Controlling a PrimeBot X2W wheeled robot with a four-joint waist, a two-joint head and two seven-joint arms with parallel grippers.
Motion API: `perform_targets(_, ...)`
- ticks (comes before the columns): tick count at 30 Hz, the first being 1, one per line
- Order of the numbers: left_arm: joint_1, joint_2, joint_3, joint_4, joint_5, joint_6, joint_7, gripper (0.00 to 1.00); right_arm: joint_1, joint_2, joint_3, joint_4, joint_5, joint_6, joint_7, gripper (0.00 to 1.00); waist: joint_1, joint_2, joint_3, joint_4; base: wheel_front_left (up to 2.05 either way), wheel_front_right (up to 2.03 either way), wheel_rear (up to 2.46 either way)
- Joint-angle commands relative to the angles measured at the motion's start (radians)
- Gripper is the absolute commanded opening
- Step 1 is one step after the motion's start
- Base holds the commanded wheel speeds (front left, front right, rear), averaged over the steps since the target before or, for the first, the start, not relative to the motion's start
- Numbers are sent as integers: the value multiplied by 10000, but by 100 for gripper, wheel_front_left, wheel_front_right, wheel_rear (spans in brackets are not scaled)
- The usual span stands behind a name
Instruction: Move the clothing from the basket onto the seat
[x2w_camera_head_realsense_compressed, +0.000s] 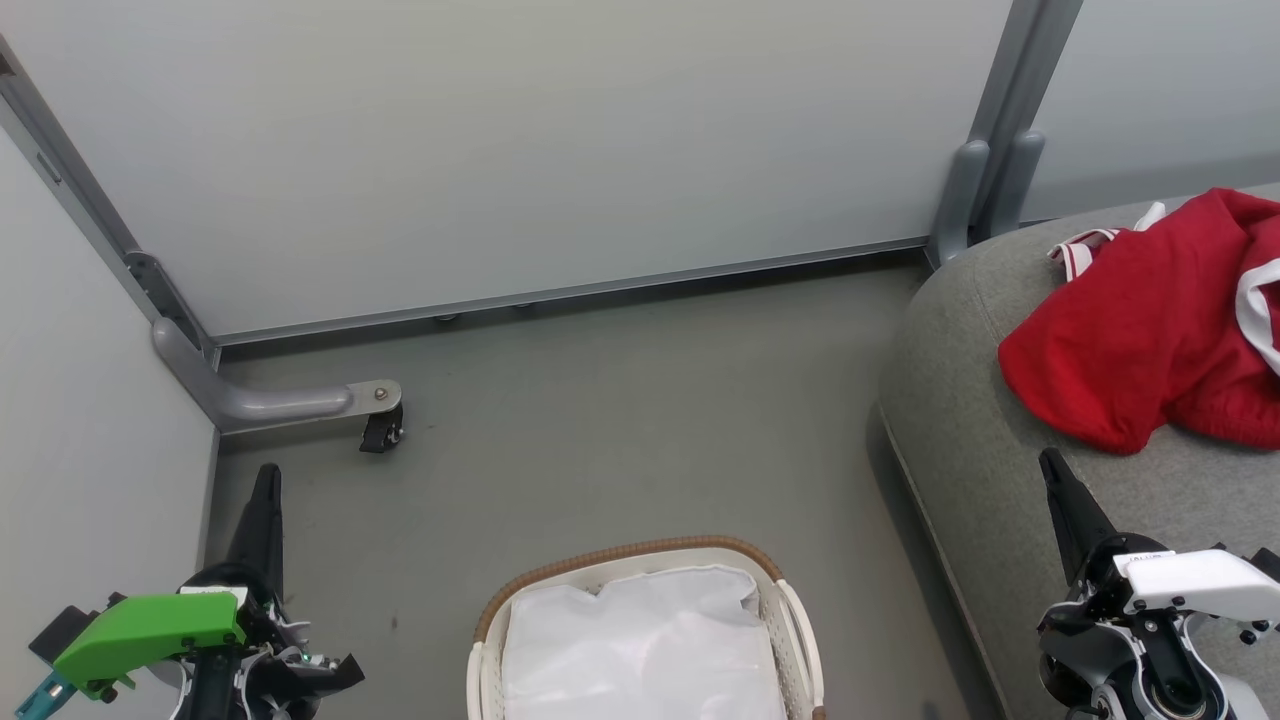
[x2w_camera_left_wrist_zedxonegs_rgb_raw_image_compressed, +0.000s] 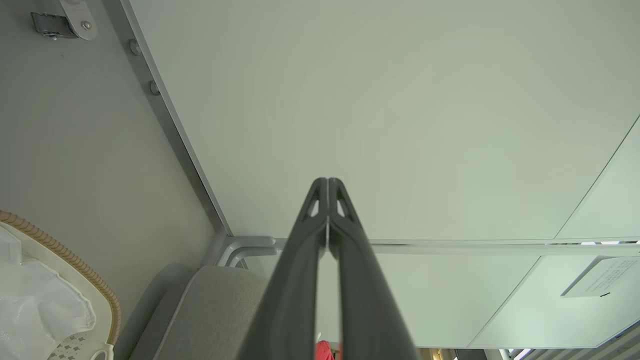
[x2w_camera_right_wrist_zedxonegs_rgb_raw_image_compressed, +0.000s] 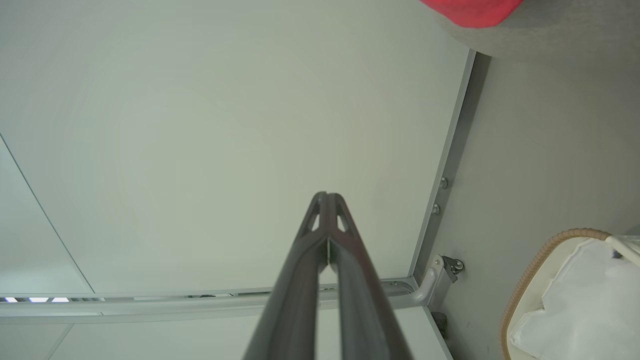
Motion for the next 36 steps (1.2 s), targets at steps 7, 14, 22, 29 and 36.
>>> perform_targets(7,-102,37,28,-13,13,-23,43,0,-81,-61,-17,-40,36,-3,30,0,0,0,0,0,0,0,0)
perform_targets(14,-102,37,28,-13,14,-23,43,0,-81,-61,-17,-40,37,-3,30,0,0,0,0,0,0,0,0)
perform_targets(22,-102,36,28,-13,14,-23,43,0,-81,-59,-17,-40,37,-3,30,0,0,0,0,0,0,0,0)
perform_targets(29,-102,36,28,-13,13,-23,43,0,-81,-59,-16,-40,37,-3,30,0,0,0,0,0,0,0,0)
perform_targets(36,-102,36,26,-13,11,-23,41,0,-81,-59,-16,-40,37,-3,30,0,0,0,0,0,0,0,0)
